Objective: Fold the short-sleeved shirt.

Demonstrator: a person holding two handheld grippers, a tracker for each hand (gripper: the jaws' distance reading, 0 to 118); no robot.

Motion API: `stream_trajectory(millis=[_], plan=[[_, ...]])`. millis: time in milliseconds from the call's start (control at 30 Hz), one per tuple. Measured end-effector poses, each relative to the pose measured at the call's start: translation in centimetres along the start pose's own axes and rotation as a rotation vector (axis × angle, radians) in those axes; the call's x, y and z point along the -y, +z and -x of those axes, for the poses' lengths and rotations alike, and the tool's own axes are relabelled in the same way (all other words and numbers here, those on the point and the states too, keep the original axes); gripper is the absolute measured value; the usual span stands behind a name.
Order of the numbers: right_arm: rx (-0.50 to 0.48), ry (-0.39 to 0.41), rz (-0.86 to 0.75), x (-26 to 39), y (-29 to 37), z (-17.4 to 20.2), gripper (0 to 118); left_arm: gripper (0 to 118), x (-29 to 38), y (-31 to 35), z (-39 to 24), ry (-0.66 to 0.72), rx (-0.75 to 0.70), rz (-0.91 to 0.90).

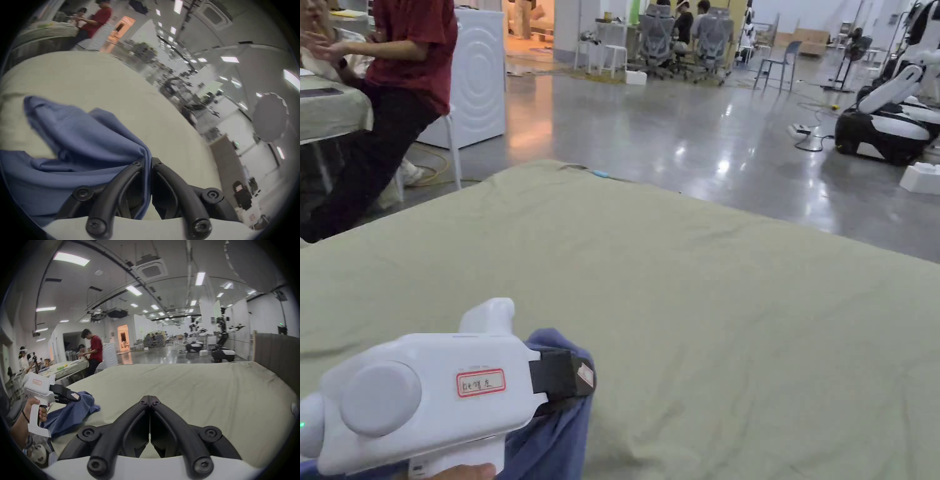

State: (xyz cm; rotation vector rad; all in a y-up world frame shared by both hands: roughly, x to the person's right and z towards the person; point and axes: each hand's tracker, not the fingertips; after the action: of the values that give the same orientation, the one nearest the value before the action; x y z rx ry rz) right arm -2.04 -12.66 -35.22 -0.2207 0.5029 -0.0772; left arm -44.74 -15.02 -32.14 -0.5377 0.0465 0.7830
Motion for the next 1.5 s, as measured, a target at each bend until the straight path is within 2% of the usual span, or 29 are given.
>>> stream_trajectory(millis=[133, 233, 400, 433, 533, 600, 700, 800, 867, 933, 967, 1000, 1033, 1067, 1100, 1167, 1233, 1267, 1300, 1333, 1367, 1400, 1500], plan=[[0.132, -0.026, -0.042, -0.4, 5.1, -4.3, 3, 9, 3.7, -4.6, -8.6, -0.059, 0.211, 0.114], [0.258, -0.024, -0.067, -0.5, 9.3, -7.4, 3, 9, 7.7, -7.3, -16.0, -0.181, 0.358, 0.221], [0.441, -0.084, -0.109, 0.1, 15.5, -11.7, 3, 9, 14.7, -8.0, -24.5, -0.277, 0.661, 0.389], [0.466, -0.090, -0.110, 0.3, 16.4, -12.2, 3, 9, 15.9, -7.9, -25.4, -0.303, 0.681, 0.417], [0.525, -0.105, -0.087, 1.5, 18.1, -13.7, 3, 9, 20.4, -8.5, -27.2, -0.462, 0.623, 0.502], [0.549, -0.129, -0.053, 2.4, 18.6, -14.3, 3, 9, 24.2, -10.2, -27.2, -0.608, 0.481, 0.549], [0.549, -0.162, -0.016, 3.8, 18.5, -14.5, 3, 9, 29.3, -13.7, -25.6, -0.702, 0.317, 0.659], [0.527, -0.176, 0.016, 4.5, 18.1, -14.3, 3, 8, 32.1, -15.6, -24.0, -0.780, 0.206, 0.692], [0.512, -0.171, 0.037, 4.7, 17.6, -14.1, 3, 8, 32.0, -15.5, -23.1, -0.721, 0.283, 0.650], [0.498, -0.164, 0.054, 4.8, 17.1, -14.1, 3, 8, 31.0, -15.8, -23.1, -0.634, 0.284, 0.685], [0.487, -0.162, 0.060, 4.8, 16.8, -14.0, 3, 11, 30.5, -15.9, -22.7, -0.594, 0.306, 0.693], [0.473, -0.163, 0.066, 4.7, 16.5, -13.8, 3, 20, 29.9, -15.6, -22.2, -0.550, 0.327, 0.696], [0.458, -0.161, 0.068, 4.7, 16.2, -13.6, 3, 37, 29.2, -15.0, -21.7, -0.497, 0.353, 0.698], [0.438, -0.158, 0.065, 4.6, 15.9, -13.3, 3, 75, 28.2, -14.2, -21.1, -0.431, 0.394, 0.707], [0.420, -0.155, 0.063, 4.5, 15.5, -13.0, 3, 95, 27.3, -13.4, -20.4, -0.380, 0.428, 0.717], [0.379, -0.144, 0.065, 4.2, 14.6, -12.4, 3, 98, 24.8, -10.4, -18.7, -0.287, 0.474, 0.694], [0.349, -0.130, 0.068, 4.0, 13.4, -11.8, 3, 95, 21.9, -7.5, -16.4, -0.263, 0.455, 0.603], [0.336, -0.126, 0.069, 3.9, 12.8, -11.5, 3, 66, 20.6, -5.7, -15.1, -0.283, 0.426, 0.532], [0.320, -0.125, 0.070, 3.8, 12.0, -11.1, 3, 17, 19.1, -3.8, -13.7, -0.315, 0.354, 0.434], [0.302, -0.127, 0.072, 3.8, 11.4, -10.8, 3, 0, 17.9, -2.5, -12.6, -0.341, 0.250, 0.361], [0.278, -0.131, 0.077, 3.8, 10.7, -10.3, 3, 0, 16.7, -1.5, -11.3, -0.354, 0.097, 0.285], [0.257, -0.133, 0.082, 3.8, 10.2, -10.0, 3, 0, 15.8, -0.6, -10.1, -0.354, 0.014, 0.228], [0.213, -0.122, 0.103, 3.8, 8.6, -8.6, 3, 0, 12.0, 0.1, -6.1, -0.307, -0.055, 0.178]])
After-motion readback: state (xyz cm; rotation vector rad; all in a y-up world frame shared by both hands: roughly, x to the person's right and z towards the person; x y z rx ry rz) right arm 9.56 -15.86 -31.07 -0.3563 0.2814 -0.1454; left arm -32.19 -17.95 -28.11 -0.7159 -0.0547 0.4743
